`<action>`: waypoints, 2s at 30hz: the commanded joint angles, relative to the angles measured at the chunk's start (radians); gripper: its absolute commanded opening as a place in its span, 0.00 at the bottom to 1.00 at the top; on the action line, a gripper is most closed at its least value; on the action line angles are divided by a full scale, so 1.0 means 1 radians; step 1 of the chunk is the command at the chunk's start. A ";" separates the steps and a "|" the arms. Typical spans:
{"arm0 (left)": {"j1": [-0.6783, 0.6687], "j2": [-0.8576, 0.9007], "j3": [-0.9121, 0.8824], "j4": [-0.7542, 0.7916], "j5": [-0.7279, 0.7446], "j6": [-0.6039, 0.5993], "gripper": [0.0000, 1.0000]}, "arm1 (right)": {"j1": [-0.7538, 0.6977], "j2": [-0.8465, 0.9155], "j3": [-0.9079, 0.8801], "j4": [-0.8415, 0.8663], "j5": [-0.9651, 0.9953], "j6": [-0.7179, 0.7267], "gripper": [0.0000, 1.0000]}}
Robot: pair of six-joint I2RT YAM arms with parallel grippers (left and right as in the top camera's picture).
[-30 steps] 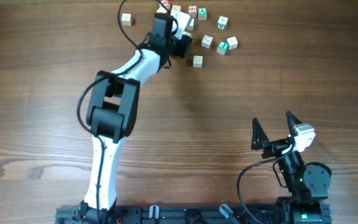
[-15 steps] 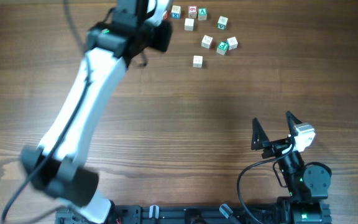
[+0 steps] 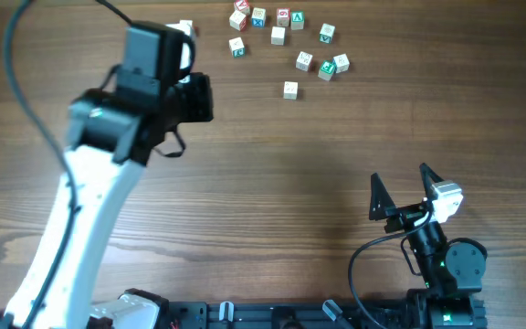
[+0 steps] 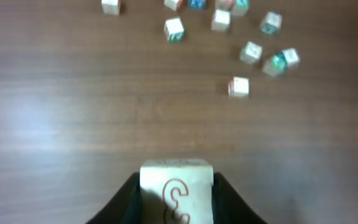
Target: Form a horizontal line
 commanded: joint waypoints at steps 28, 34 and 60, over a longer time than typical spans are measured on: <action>-0.467 0.647 -0.538 1.553 0.061 -0.474 0.40 | -0.002 0.000 0.001 0.002 0.009 -0.019 1.00; -0.488 0.666 -0.536 1.566 0.065 -0.500 0.45 | -0.002 0.000 0.001 0.002 0.009 -0.019 1.00; -0.467 0.670 -0.517 1.513 -0.077 -0.795 0.04 | -0.002 0.000 0.001 0.002 0.009 -0.019 1.00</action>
